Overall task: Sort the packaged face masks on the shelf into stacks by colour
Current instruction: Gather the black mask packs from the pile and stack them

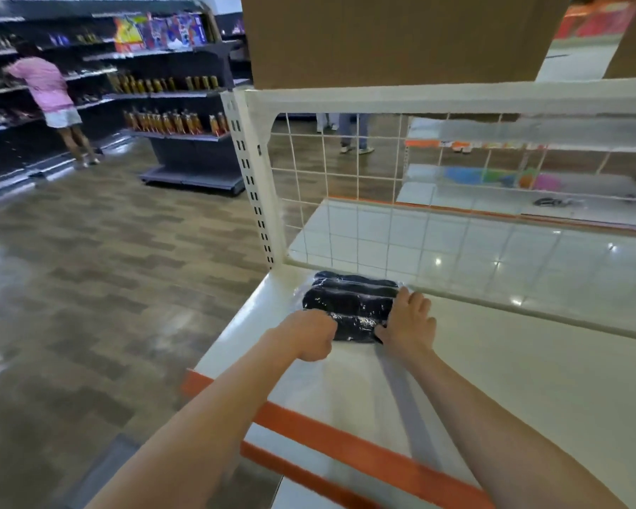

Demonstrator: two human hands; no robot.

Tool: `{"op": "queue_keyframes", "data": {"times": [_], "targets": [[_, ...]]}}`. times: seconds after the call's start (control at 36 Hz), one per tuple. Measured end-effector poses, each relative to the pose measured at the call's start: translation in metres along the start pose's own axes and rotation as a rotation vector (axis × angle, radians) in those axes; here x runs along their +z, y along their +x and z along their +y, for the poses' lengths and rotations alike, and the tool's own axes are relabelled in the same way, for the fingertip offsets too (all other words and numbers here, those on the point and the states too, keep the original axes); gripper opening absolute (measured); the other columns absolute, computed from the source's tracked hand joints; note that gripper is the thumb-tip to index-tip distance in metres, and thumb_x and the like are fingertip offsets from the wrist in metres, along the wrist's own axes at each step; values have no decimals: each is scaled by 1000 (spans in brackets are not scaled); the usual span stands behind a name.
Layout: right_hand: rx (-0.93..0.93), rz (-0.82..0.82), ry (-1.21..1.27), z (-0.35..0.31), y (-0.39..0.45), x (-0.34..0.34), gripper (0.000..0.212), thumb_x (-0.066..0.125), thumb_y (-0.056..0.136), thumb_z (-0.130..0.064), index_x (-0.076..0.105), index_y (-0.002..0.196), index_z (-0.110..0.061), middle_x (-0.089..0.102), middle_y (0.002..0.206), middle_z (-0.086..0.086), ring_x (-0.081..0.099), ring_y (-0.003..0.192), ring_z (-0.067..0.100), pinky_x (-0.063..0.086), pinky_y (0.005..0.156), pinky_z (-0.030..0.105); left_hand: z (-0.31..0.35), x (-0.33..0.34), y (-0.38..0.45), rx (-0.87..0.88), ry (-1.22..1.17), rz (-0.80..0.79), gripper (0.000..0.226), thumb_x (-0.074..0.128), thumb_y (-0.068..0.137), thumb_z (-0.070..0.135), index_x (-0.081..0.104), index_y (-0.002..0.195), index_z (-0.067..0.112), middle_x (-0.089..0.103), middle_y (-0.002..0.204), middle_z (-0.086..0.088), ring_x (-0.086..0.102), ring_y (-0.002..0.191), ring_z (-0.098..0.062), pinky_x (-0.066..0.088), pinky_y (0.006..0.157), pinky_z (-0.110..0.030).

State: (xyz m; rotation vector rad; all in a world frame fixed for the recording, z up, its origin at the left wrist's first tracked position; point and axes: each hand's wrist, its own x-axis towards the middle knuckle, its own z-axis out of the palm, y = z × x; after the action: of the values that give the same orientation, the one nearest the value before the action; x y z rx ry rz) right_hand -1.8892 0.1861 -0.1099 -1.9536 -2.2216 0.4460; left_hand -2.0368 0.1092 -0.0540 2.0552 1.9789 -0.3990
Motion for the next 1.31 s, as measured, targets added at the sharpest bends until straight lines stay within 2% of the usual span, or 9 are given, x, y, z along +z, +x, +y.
{"op": "queue_keyframes", "data": {"times": [0.11,0.22,0.39,0.53,0.67,0.92,1.08,1.19,1.31], "targets": [[7,-51,-25,0,-2,-3,79,60,88,-34,12,147,-14,29,142,10,32,129,28,37,99,40,5,-4,18,108,136,-85,13,42,88,8,53,81,6,58,90,-13,60,89,-32,50,74,-38],[67,-117,63,11,-5,-21,63,54,90,-41,28,138,-10,36,138,13,37,128,31,38,101,45,10,-8,32,208,245,-58,19,44,89,12,57,100,4,59,98,-13,60,93,-30,49,77,-37],[115,-119,-146,59,-39,-43,45,42,95,-26,35,136,-9,38,140,12,33,132,29,35,103,41,52,-7,44,375,304,-15,24,43,89,10,60,104,4,62,109,-12,60,101,-30,47,76,-34],[210,-122,-213,120,-84,-58,45,45,94,-27,38,135,-12,40,136,9,37,129,27,38,101,39,119,-4,45,521,333,44,25,42,93,17,58,111,8,59,117,-12,57,106,-30,39,74,-30],[308,-104,-206,186,-130,-86,41,46,94,-23,39,132,-10,41,132,10,38,127,27,38,99,39,192,-12,36,615,377,91,30,45,93,22,58,117,10,57,123,-12,56,111,-30,46,84,-34],[395,-63,-280,313,-237,-124,37,46,93,-20,43,129,-11,44,129,9,40,124,27,41,93,41,367,-4,-13,762,426,141,33,46,93,24,55,123,13,54,128,-11,54,115,-29,45,87,-34],[531,-28,-235,405,-306,-155,43,44,93,-18,40,134,-11,43,135,10,41,126,28,42,96,39,476,5,-53,866,399,215,32,44,94,26,55,119,12,55,123,-12,55,111,-29,44,82,-33],[569,-10,-173,449,-329,-162,43,44,93,-17,38,136,-13,39,139,7,37,129,26,40,95,37,521,17,-63,879,394,227,31,44,92,25,56,118,13,57,120,-11,56,110,-30,38,74,-31],[581,-1,-127,484,-327,-162,40,45,93,-18,43,132,-11,42,136,7,39,127,26,42,95,38,555,19,-55,883,404,231,30,47,91,27,57,116,14,58,118,-10,57,108,-29,37,73,-31]]}}
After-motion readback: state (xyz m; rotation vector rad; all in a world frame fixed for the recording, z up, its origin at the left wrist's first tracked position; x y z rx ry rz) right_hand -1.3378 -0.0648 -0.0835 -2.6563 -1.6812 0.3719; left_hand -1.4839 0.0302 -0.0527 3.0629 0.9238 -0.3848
